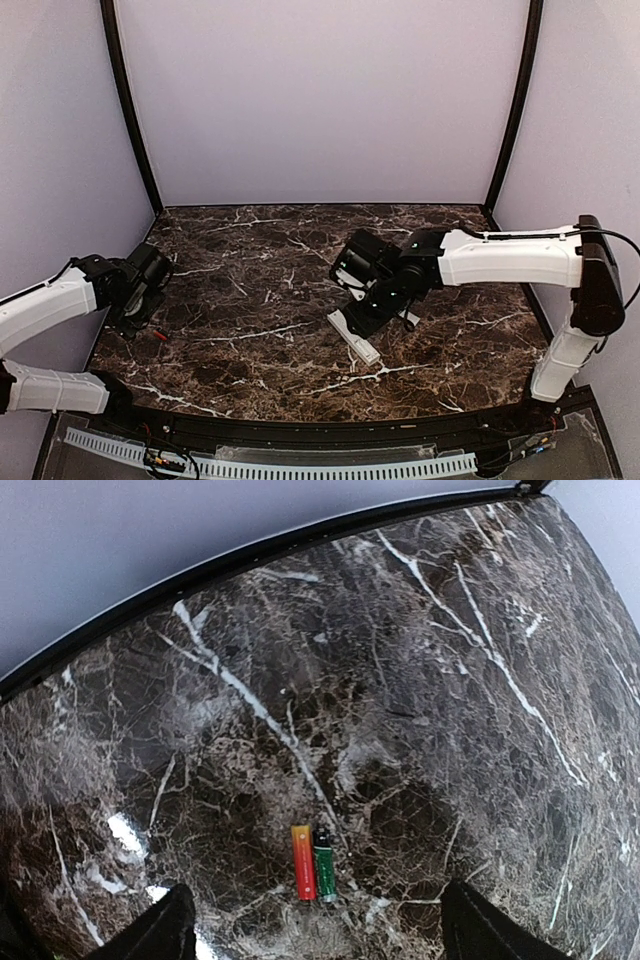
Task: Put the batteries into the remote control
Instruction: Place the remote control without the battery cover at the center of the board, then pick up the battery from the corner of the board.
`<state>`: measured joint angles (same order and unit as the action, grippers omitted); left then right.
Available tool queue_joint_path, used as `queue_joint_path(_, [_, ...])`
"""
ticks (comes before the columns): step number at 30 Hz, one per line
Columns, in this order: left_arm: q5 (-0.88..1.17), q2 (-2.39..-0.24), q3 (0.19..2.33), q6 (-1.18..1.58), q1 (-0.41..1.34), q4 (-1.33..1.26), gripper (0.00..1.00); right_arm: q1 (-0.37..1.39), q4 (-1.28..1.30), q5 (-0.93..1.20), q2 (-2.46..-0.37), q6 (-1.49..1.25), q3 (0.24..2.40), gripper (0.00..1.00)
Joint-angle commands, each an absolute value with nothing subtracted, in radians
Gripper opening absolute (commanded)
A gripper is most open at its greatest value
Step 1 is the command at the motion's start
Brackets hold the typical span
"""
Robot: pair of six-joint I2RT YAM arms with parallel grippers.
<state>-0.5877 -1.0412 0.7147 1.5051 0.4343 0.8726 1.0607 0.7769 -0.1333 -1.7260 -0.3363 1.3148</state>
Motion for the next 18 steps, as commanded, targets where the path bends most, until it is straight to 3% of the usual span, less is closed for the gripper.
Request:
queue_joint_path(1, [-0.597,-1.015,0.663,1.544,0.42,0.895,0.77,1.07,0.748,-0.186,-1.669,-0.347,1.275,0.48])
queue_joint_path(8, [-0.587,-1.064,0.64,1.542,0.399,0.863,0.63,1.074,0.675,-0.171,-1.638,-0.309,1.214,0.47])
queue_joint_path(18, [-0.509,-1.027,0.509,1.469,0.353,0.665,0.59,1.087,0.691,-0.166,-1.585,-0.33,1.184,0.46])
